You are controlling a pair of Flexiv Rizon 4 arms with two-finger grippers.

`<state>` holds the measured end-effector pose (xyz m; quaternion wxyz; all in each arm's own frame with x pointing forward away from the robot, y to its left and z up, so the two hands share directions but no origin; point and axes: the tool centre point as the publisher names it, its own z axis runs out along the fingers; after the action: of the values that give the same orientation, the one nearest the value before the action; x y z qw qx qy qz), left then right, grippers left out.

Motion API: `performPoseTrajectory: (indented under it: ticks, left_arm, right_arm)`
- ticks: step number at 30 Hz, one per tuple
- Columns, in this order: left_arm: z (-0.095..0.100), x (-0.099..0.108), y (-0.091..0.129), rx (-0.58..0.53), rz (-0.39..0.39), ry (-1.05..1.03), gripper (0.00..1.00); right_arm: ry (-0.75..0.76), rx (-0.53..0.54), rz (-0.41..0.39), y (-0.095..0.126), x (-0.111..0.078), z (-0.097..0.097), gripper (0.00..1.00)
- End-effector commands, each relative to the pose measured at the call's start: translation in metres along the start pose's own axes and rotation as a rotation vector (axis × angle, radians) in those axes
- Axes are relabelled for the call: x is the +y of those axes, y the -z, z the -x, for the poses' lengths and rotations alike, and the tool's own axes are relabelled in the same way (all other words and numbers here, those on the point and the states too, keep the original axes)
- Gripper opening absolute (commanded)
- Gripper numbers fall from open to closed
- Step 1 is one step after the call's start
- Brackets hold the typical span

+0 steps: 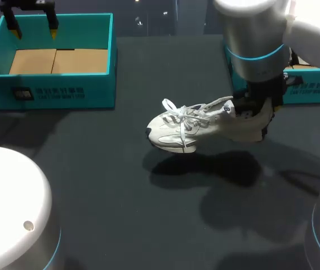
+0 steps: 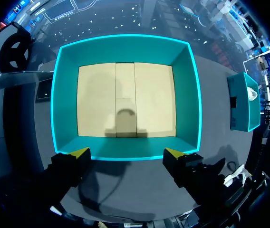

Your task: Take the shoe out of the shoebox, open the shoe tongue, remove and reinsert the insole, then place the shoe into the shoebox

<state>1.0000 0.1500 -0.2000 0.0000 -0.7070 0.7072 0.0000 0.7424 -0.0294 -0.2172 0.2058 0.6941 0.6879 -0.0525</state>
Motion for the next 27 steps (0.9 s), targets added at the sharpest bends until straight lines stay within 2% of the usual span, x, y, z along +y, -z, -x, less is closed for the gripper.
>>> performPoseTrajectory:
  ticks: [1,2,10,17,18,27]
  left_arm:
    - [0.0,0.0,0.0,0.0,0.0,0.0,1.0]
    - [0.0,0.0,0.0,0.0,0.0,0.0,1.0]
    - [0.0,0.0,0.0,0.0,0.0,0.0,1.0]
    - [0.0,0.0,0.0,0.0,0.0,0.0,1.0]
    - [0.0,0.0,0.0,0.0,0.0,0.0,1.0]
    - [0.0,0.0,0.0,0.0,0.0,0.0,1.0]
  right_arm:
    - [0.005,0.0,0.001,-0.003,-0.006,-0.015,0.0]
    - [0.012,-0.025,-0.011,-0.007,-0.01,-0.022,0.0]
    - [-0.008,-0.013,-0.001,-0.021,-0.031,-0.061,0.0]
    - [-0.021,0.0,-0.045,-0.046,-0.044,-0.09,0.0]
    - [-0.017,-0.023,-0.056,-0.052,-0.046,-0.096,0.0]
    - [-0.028,-0.006,-0.097,-0.077,-0.064,-0.118,0.0]
